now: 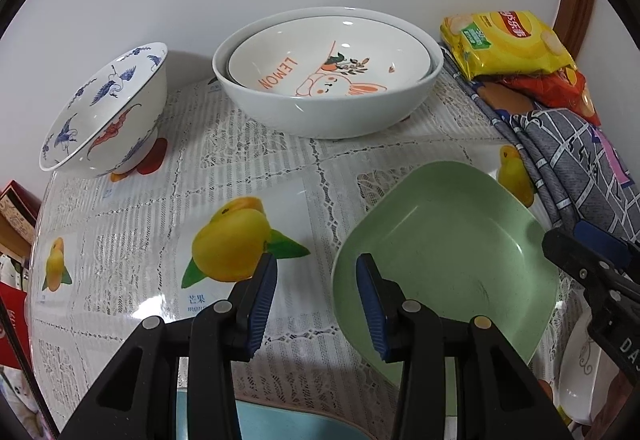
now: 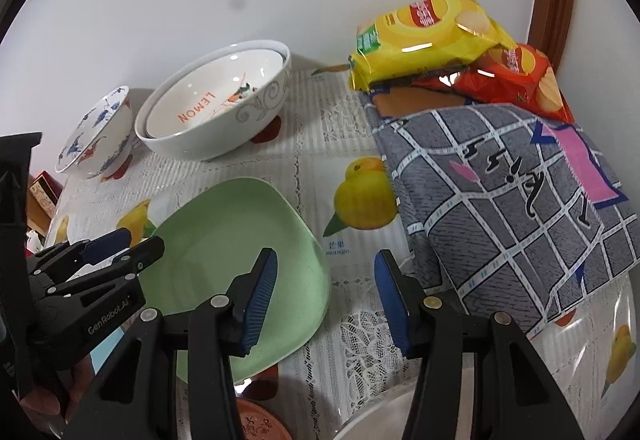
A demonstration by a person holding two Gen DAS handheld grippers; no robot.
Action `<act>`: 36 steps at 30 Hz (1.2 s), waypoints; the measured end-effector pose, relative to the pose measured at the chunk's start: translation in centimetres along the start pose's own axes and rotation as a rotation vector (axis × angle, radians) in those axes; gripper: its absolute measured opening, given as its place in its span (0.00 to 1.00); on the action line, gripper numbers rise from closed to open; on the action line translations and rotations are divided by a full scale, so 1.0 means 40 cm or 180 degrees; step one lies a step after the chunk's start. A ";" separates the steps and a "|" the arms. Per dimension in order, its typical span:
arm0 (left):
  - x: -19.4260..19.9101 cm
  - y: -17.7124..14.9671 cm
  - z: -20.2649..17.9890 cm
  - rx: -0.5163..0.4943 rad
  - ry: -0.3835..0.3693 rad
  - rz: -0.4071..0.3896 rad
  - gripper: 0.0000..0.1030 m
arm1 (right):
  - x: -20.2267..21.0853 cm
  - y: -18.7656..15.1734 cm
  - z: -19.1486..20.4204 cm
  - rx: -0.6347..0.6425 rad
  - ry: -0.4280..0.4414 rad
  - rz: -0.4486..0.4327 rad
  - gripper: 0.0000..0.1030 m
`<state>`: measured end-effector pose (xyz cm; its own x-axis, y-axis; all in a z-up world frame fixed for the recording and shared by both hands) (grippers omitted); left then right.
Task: Organize plates and bowls
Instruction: 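Move both tools over to the green plate, then close both tools on the rim of the green plate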
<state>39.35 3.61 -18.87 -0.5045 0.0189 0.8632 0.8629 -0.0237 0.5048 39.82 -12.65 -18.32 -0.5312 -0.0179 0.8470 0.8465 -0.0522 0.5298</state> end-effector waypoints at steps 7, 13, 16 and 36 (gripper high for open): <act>-0.009 -0.002 0.005 0.0016 0.0000 0.0019 0.38 | -0.035 -0.017 0.000 0.0026 -0.0017 0.0231 0.32; -0.029 -0.010 0.001 0.0046 -0.0093 0.0110 0.34 | -0.046 -0.023 -0.012 -0.0030 -0.0087 0.0303 0.17; -0.033 -0.013 -0.007 0.0021 -0.0085 0.0119 0.33 | -0.047 -0.023 -0.019 -0.0051 -0.0124 0.0304 0.17; -0.072 -0.024 -0.044 -0.0036 -0.0197 0.0190 0.25 | -0.061 -0.035 -0.002 0.0046 -0.0278 0.0374 0.14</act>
Point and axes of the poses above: each gripper's, at about its wrist camera, not at the fingertips, and x roughly against the way its jaws point, z to its left, y to its top, the point moved 8 cm from there along -x, roughly the way its jaws point, and after that the axes turned 4 degrees about -y, right-handed, at the moved point
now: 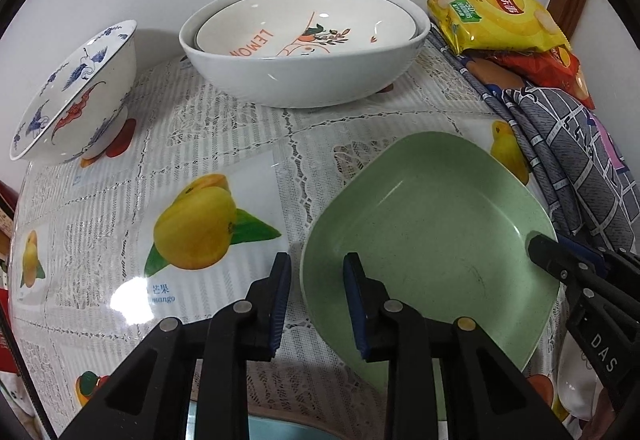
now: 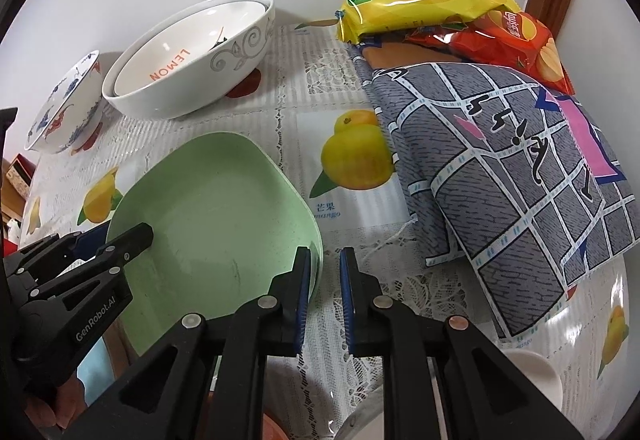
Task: Organize plates and bowls
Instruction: 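Close both tools on the rim of the green plate, then lift the green plate with both tools and carry it over the blue plate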
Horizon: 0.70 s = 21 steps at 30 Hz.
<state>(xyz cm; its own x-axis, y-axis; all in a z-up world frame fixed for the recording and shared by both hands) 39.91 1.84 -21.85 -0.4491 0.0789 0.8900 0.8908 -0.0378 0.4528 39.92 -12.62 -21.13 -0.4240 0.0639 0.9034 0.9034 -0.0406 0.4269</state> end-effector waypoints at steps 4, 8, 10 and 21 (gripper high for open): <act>0.004 -0.001 -0.004 0.0011 -0.0052 -0.0035 0.15 | 0.000 -0.001 0.008 -0.0002 0.0033 -0.0010 0.06; 0.010 0.001 -0.006 0.0034 -0.0131 -0.0072 0.12 | 0.000 0.002 0.006 -0.0020 0.0038 -0.0037 0.06; 0.021 0.003 -0.007 0.0049 -0.0175 -0.0111 0.11 | 0.003 0.004 0.001 -0.0084 0.0095 -0.0050 0.05; 0.087 0.005 -0.013 0.0060 -0.0240 -0.0221 0.10 | 0.057 0.018 -0.010 -0.0162 0.0220 -0.0285 0.05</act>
Point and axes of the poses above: each gripper's, at about its wrist camera, not at the fingertips, and x roughly against the way its jaws point, z to its left, y to its top, the point moved 8 cm from there along -x, roughly the way its jaws point, and after that the axes turned 4 degrees about -y, right-handed, at the moved point
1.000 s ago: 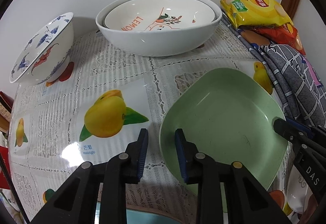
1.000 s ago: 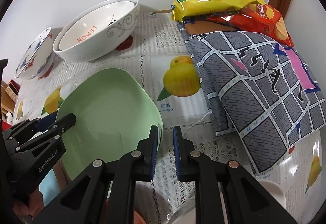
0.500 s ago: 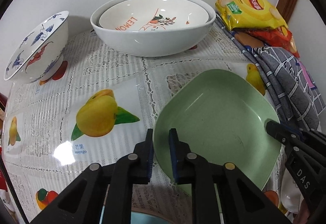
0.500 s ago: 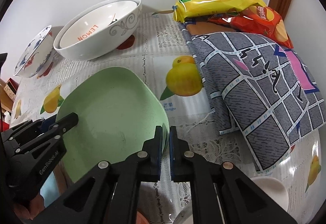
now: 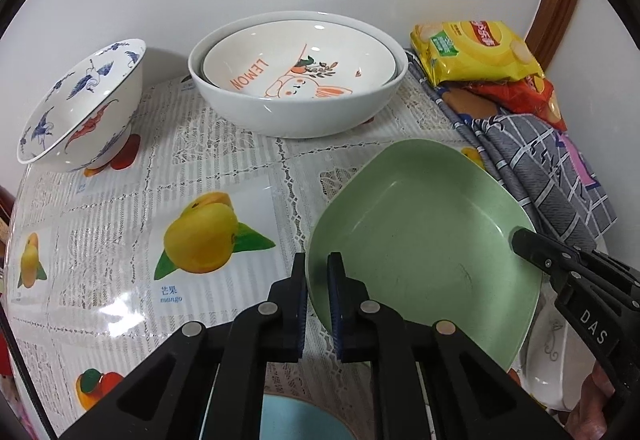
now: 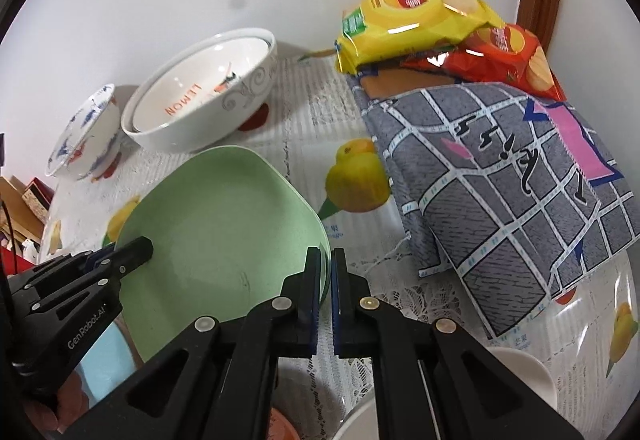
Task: Organize plates and bowls
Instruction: 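Lift the green plate with both tools and carry it over the blue plate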
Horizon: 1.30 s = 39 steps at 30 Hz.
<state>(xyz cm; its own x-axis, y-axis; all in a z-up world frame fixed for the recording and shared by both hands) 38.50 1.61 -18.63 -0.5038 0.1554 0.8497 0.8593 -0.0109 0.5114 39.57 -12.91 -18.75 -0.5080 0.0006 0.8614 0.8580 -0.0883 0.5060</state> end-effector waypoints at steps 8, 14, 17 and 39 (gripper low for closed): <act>0.076 -0.002 0.018 0.0056 -0.0020 -0.0124 0.10 | 0.073 0.003 0.018 -0.0022 0.0059 -0.0150 0.05; 0.132 -0.035 0.044 0.0118 -0.0037 -0.0150 0.10 | 0.127 -0.015 0.046 -0.0009 0.0110 -0.0220 0.04; 0.162 -0.051 0.055 0.0136 -0.0006 -0.0186 0.10 | 0.158 -0.029 0.065 0.0023 0.0102 -0.0247 0.04; 0.379 -0.140 0.120 0.0234 0.0068 -0.0451 0.09 | 0.342 -0.124 0.171 0.0067 0.0202 -0.0455 0.04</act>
Point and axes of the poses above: each gripper's, at about its wrist camera, not at the fingertips, and x roughly against the way its jaws point, z to its left, y to its top, the point moved 8 cm from there along -x, roughly the way its jaws point, and after that the axes turned 4 degrees about -y, right-handed, at the moved point
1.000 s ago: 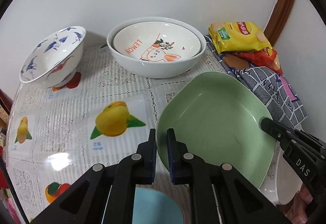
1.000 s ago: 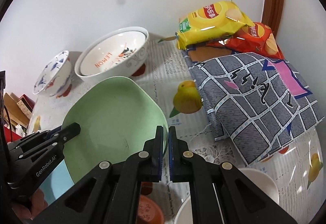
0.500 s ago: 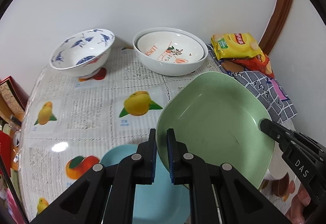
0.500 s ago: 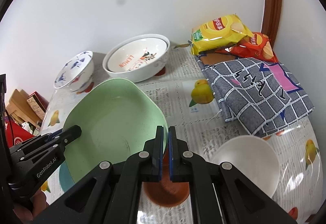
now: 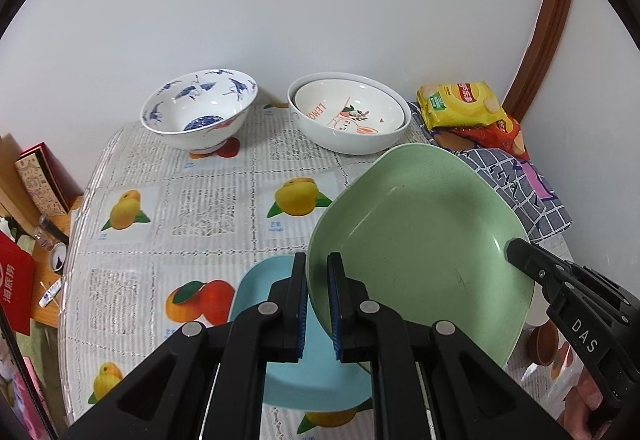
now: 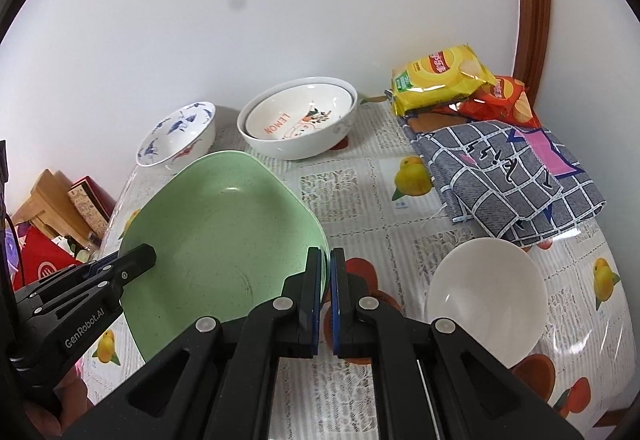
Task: Organize plates and bowls
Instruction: 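Lift the green plate with both tools and carry it over the blue plate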
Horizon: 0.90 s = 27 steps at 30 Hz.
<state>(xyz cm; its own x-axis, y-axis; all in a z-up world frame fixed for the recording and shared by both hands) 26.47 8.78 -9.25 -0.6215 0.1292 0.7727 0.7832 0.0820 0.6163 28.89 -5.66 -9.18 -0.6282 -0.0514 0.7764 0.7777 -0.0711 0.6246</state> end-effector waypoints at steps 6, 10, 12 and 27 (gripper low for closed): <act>0.026 -0.018 0.027 0.0031 0.0019 -0.0019 0.09 | 0.026 -0.009 0.032 0.0033 0.0026 -0.0041 0.04; 0.036 -0.030 0.045 0.0060 0.0037 -0.0019 0.09 | 0.022 -0.025 0.051 0.0048 0.0042 -0.0022 0.04; 0.040 -0.035 0.056 0.0074 0.0058 -0.0018 0.09 | 0.019 -0.034 0.062 0.0049 0.0062 -0.0006 0.04; 0.053 -0.063 0.151 0.0205 0.0199 -0.0009 0.09 | -0.022 -0.071 0.151 0.0110 0.0241 0.0082 0.04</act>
<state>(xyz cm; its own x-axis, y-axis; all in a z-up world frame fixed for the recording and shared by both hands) 23.28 14.83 -10.11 -0.6220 0.0673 0.7801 0.7796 0.1458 0.6090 27.39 0.60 -11.14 -0.6068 -0.1281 0.7845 0.7932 -0.0345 0.6079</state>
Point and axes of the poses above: each gripper's, at about its wrist camera, not at the fingertips, and x roughly against the way its jaws point, z to its left, y to its top, the point moved 8 cm from there along -x, roughly the way its jaws point, and after that the axes turned 4 degrees about -y, right-handed, at the moved point
